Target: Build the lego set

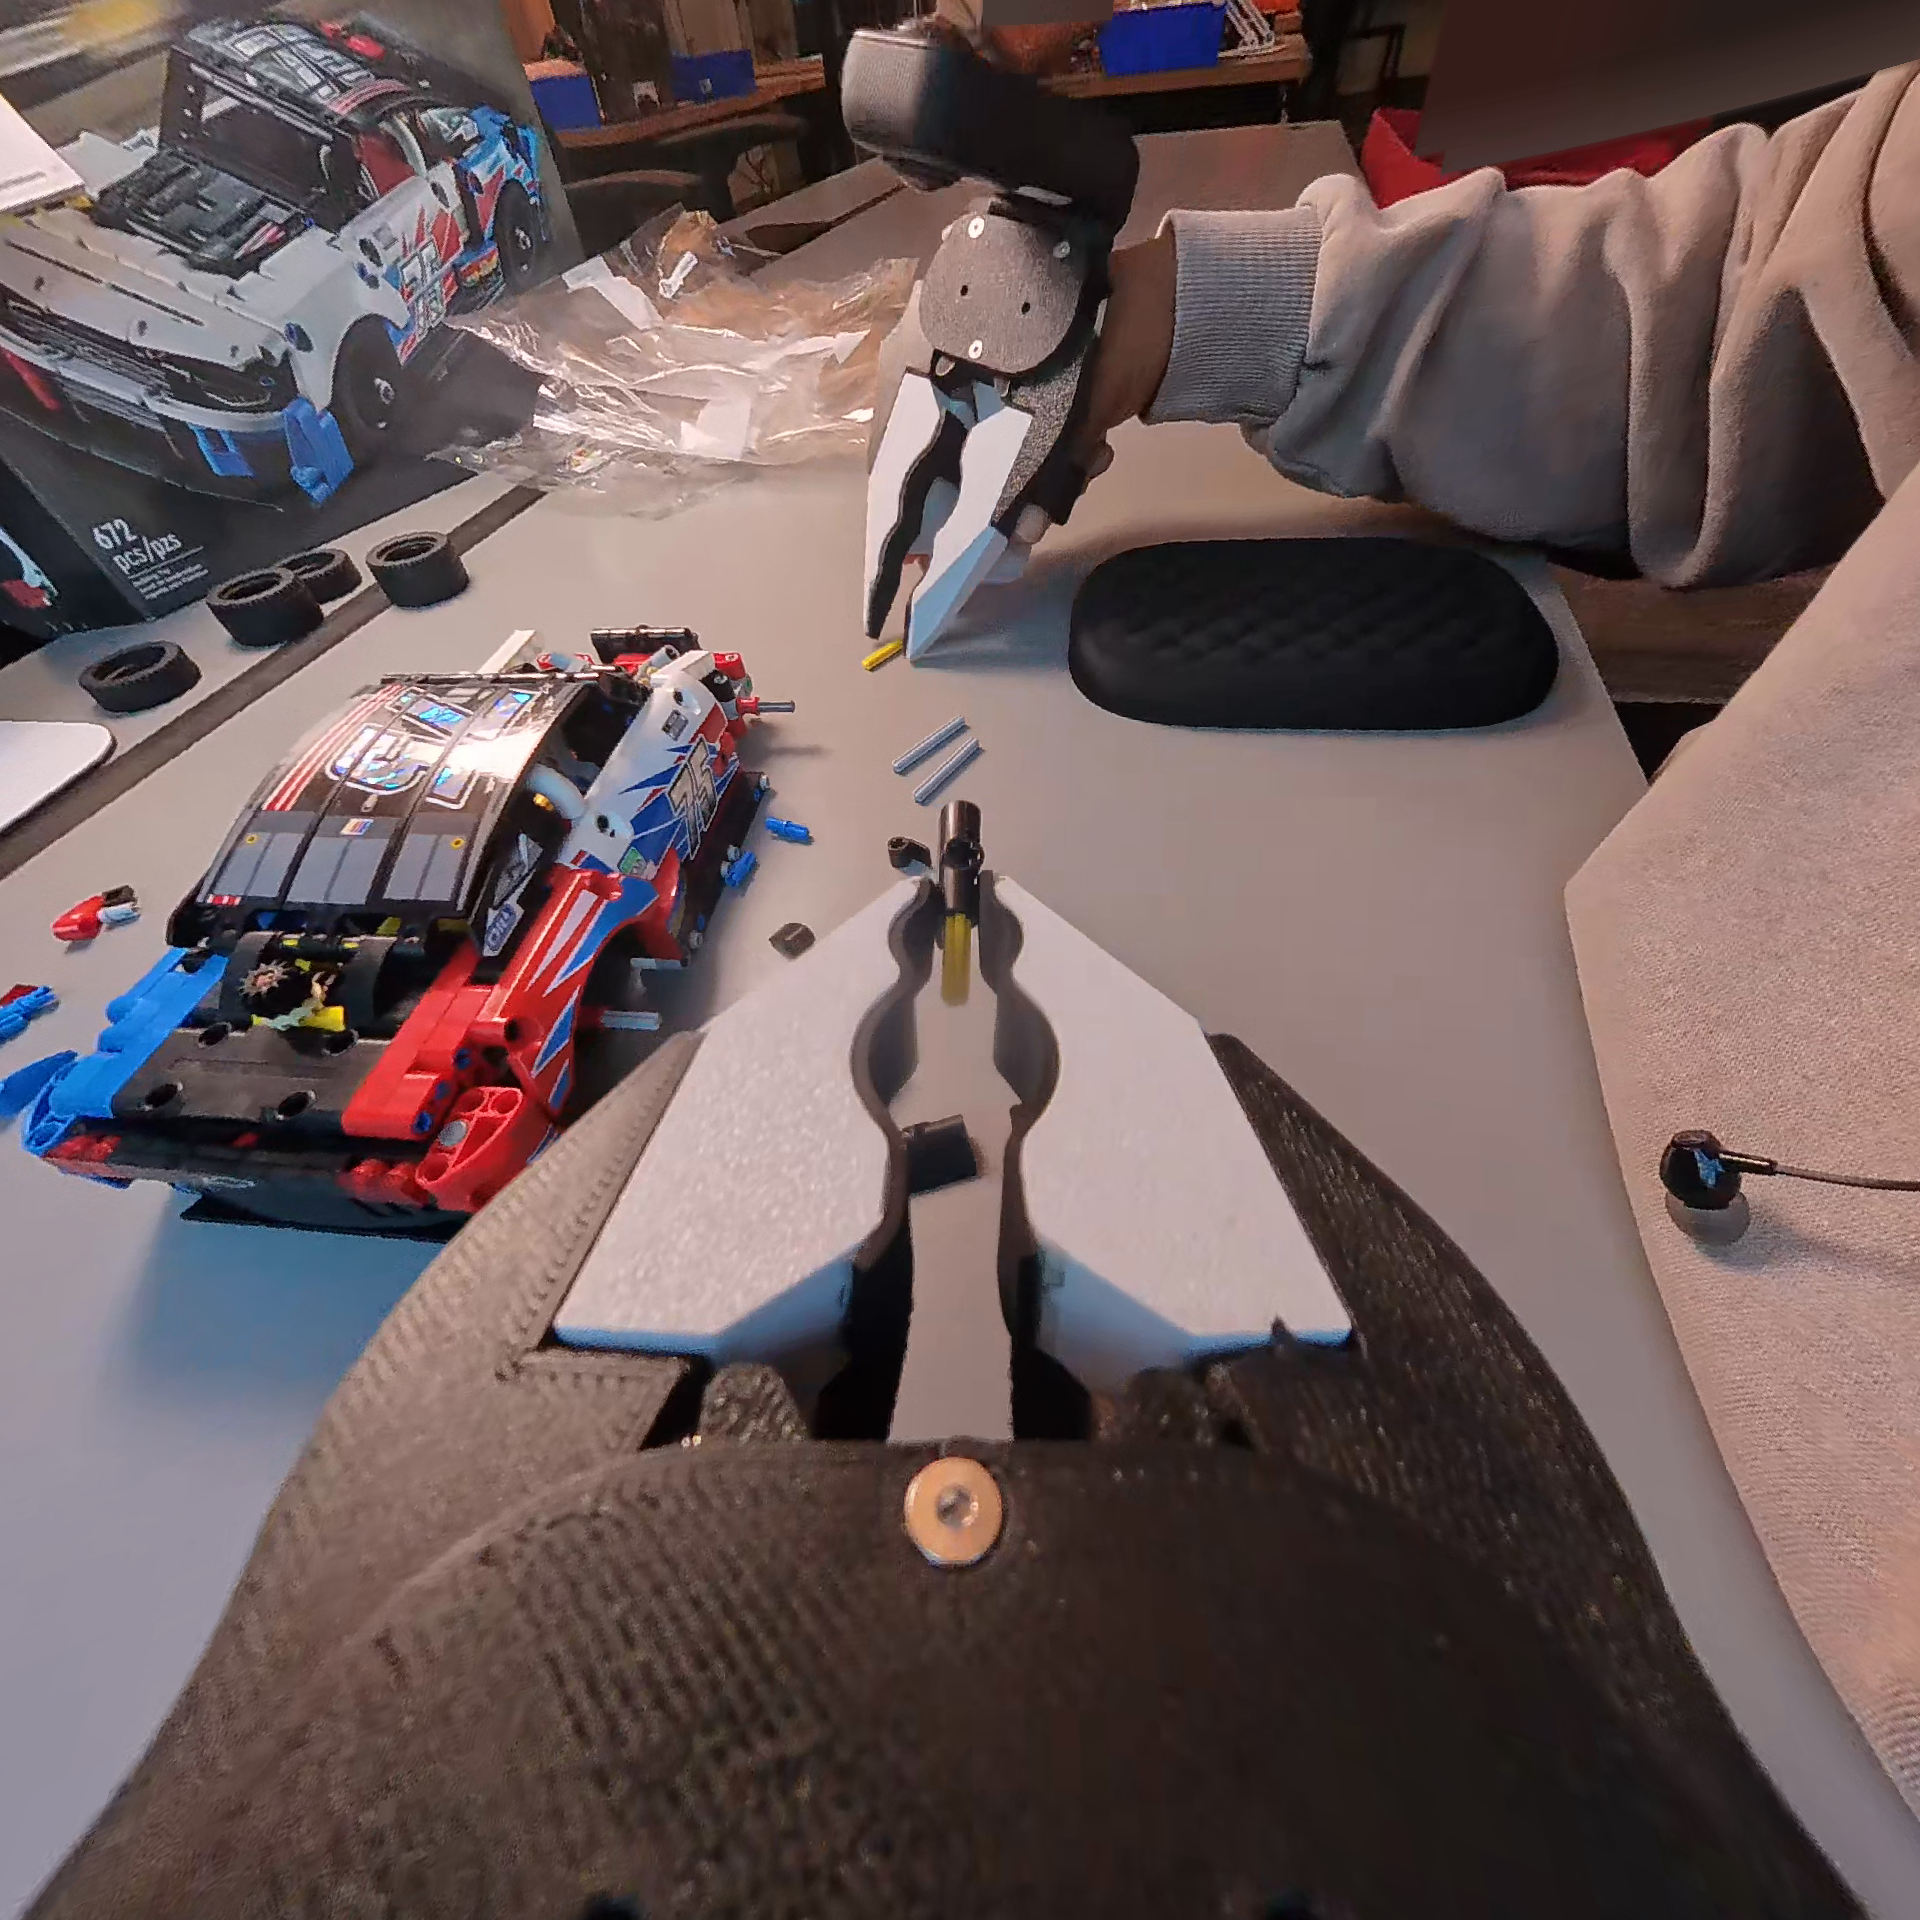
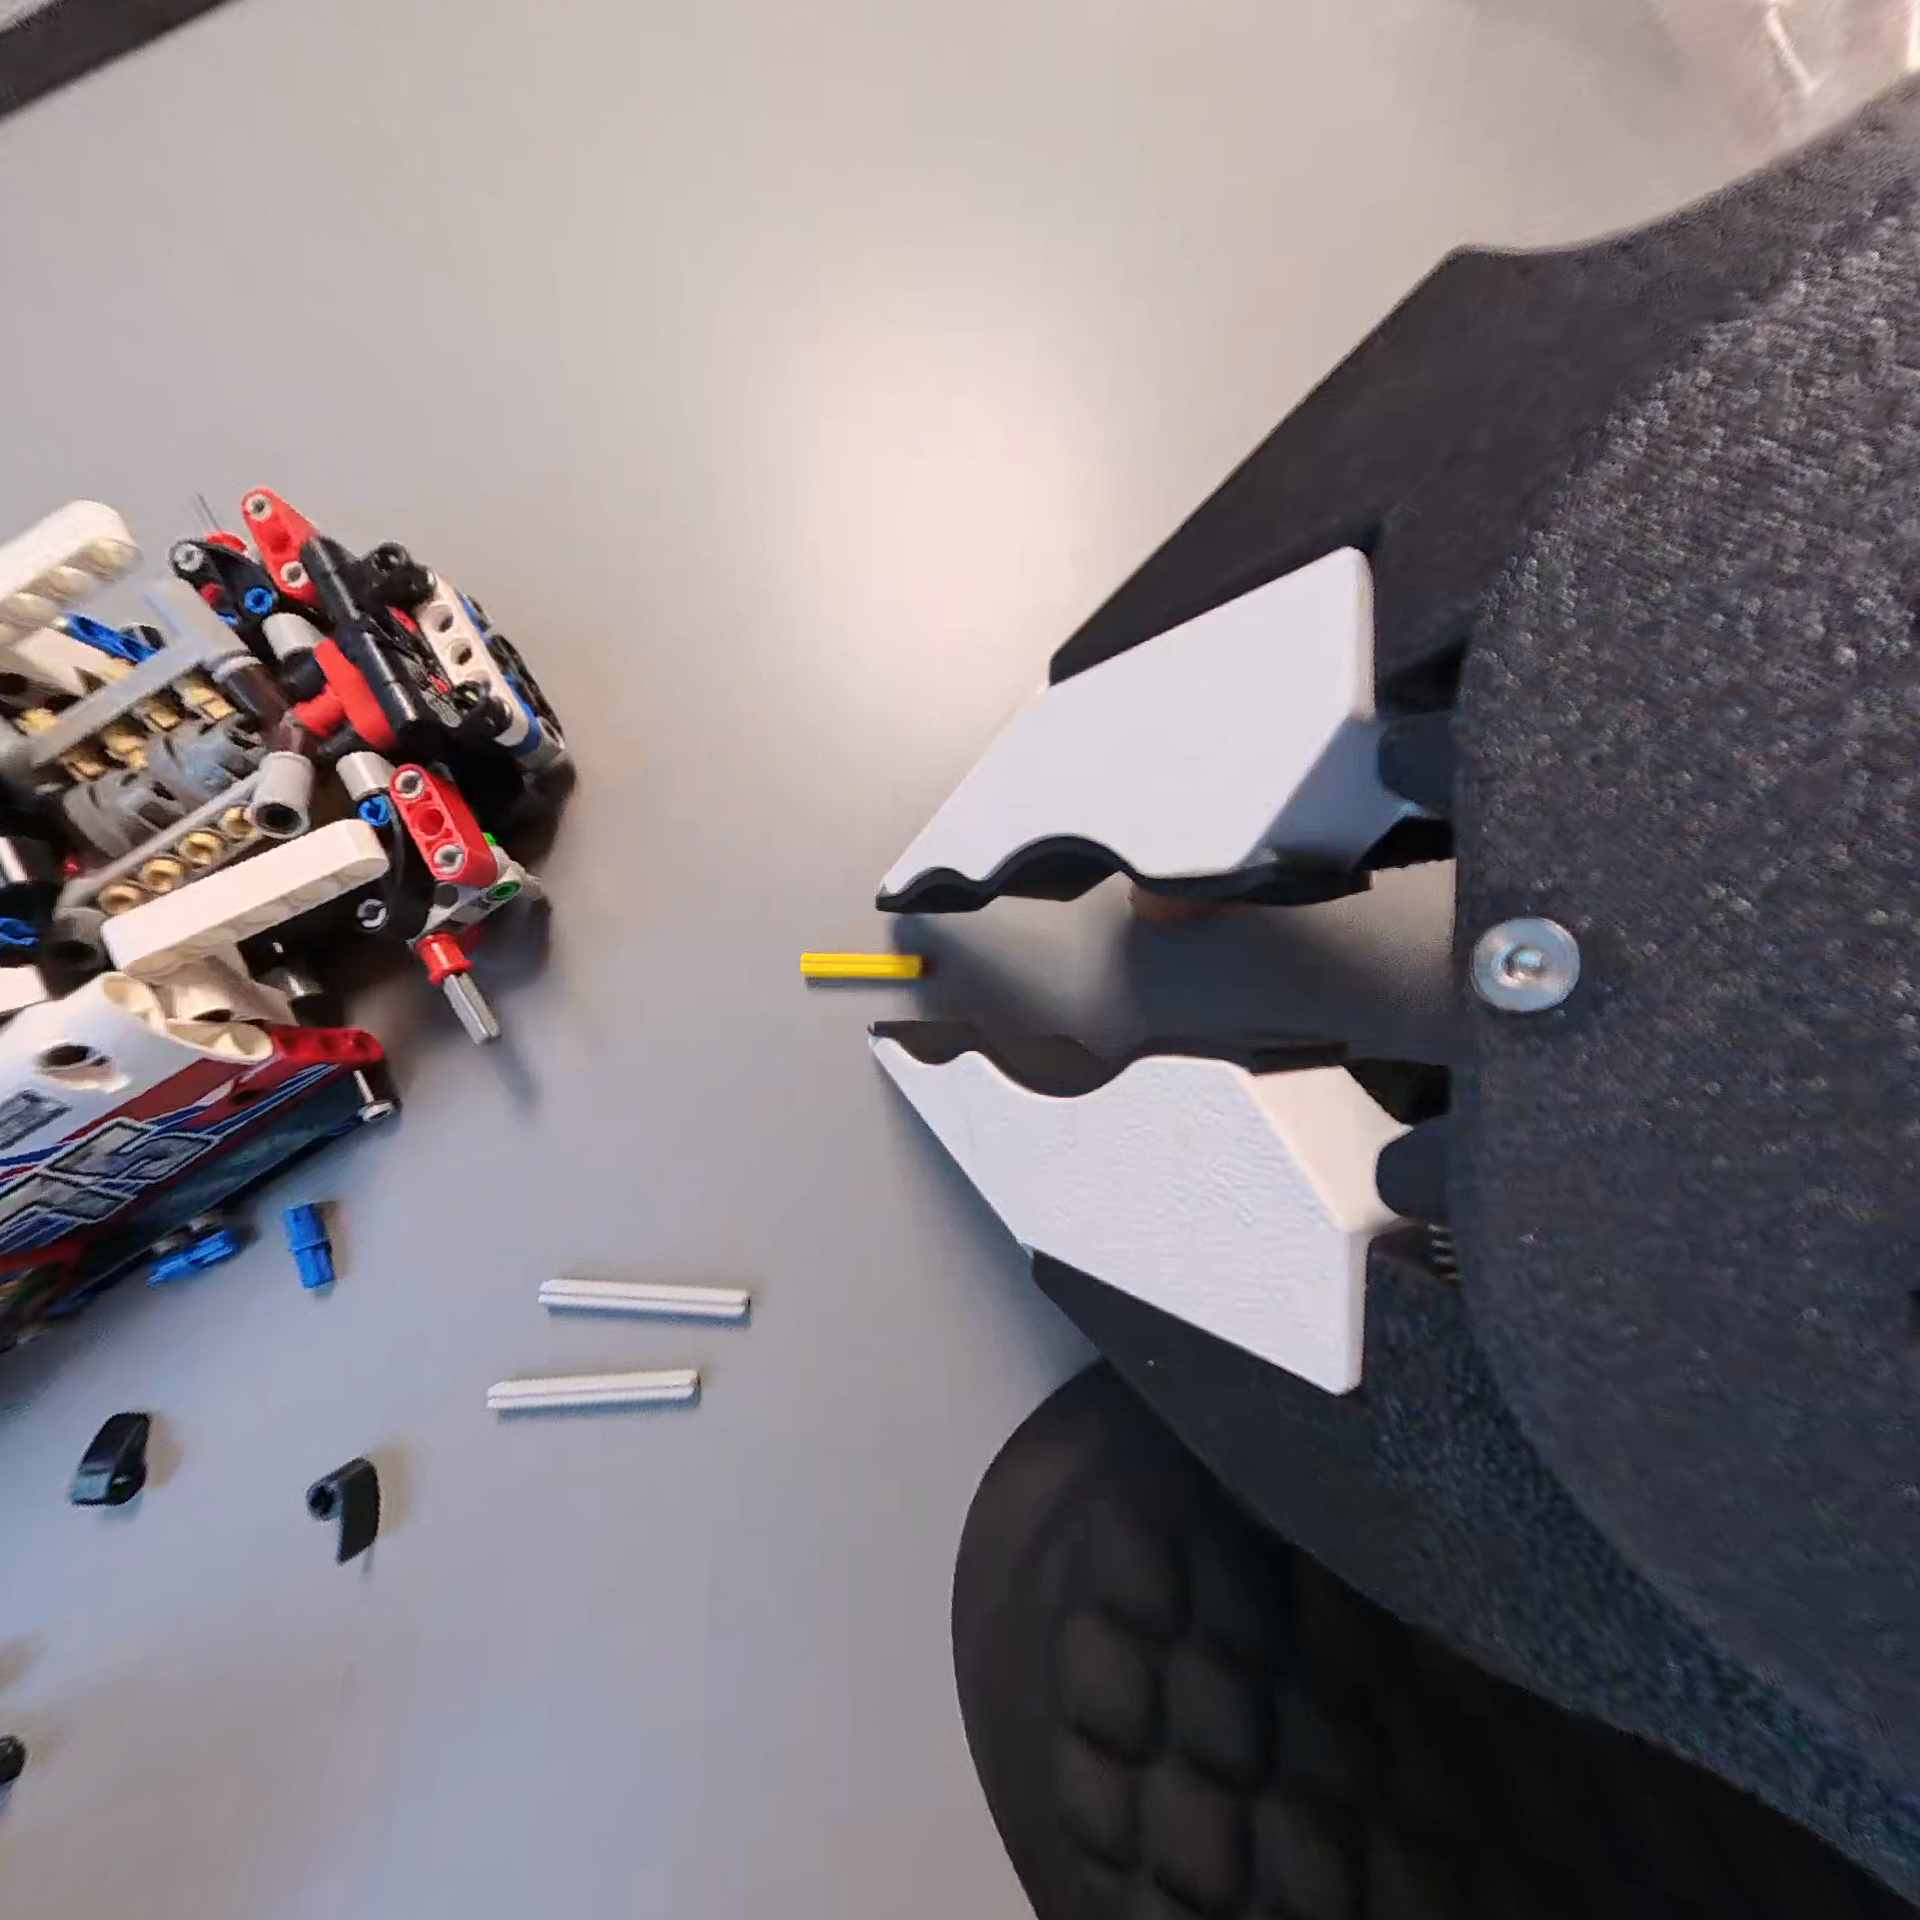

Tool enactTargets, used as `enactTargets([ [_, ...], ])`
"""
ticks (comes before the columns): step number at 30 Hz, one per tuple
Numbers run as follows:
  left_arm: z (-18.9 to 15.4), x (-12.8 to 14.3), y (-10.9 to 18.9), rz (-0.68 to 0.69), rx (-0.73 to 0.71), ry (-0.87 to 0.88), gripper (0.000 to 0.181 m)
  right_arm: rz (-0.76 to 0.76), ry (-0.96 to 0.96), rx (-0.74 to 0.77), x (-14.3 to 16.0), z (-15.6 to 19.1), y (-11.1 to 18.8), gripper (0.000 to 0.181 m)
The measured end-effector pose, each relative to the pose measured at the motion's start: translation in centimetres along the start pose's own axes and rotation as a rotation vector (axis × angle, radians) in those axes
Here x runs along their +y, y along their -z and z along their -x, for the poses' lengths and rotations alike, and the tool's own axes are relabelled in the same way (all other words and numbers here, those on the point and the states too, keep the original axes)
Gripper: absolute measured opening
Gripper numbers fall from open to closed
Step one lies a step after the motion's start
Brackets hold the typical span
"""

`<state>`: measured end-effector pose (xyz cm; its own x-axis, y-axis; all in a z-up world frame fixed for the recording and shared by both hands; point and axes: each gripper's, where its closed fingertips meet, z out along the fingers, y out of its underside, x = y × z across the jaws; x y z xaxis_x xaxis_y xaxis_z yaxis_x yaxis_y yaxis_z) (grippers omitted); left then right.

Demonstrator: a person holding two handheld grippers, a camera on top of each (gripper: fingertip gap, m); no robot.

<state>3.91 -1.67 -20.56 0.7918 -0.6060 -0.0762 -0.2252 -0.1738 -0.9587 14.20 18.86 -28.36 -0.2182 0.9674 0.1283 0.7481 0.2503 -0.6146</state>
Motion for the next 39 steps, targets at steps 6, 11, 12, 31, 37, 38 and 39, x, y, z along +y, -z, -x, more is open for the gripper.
enactTargets([
  [6, 0.1, 0.1, 0.0, 0.001, 0.001, 0.024, 0.005, 0.06, -0.022, -0.111, -0.5, 0.3, -0.6, 0.008],
  [11, 0.0, 0.0, 0.1, 0.003, 0.0, 0.027, 0.005, 0.054, -0.034, -0.104, -0.6, 0.1, -0.7, 0.002],
  [12, 0.0, 0.1, 0.0, 0.01, 0.001, 0.032, 0.005, 0.054, -0.006, -0.092, -0.6, 0.1, -0.7, 0.002],
  [31, 0.8, 3.1, -0.7, 0.157, 0.012, 0.192, 0.005, -0.354, 0.647, -0.049, -16.3, 14.8, -3.2, 0.001],
  [37, 1.0, 3.6, -0.8, 0.163, 0.016, 0.19, 0.005, -0.36, 0.671, -0.05, -16.4, 15.2, -3.9, 0.001],
  [38, 1.0, 3.6, -0.9, 0.161, 0.016, 0.192, 0.005, -0.366, 0.669, -0.051, -16.4, 15.2, -3.8, 0.001],
  [39, 1.1, 3.6, -0.9, 0.157, 0.015, 0.19, 0.005, -0.367, 0.67, -0.05, -16.4, 15.2, -3.7, 0.001],
])
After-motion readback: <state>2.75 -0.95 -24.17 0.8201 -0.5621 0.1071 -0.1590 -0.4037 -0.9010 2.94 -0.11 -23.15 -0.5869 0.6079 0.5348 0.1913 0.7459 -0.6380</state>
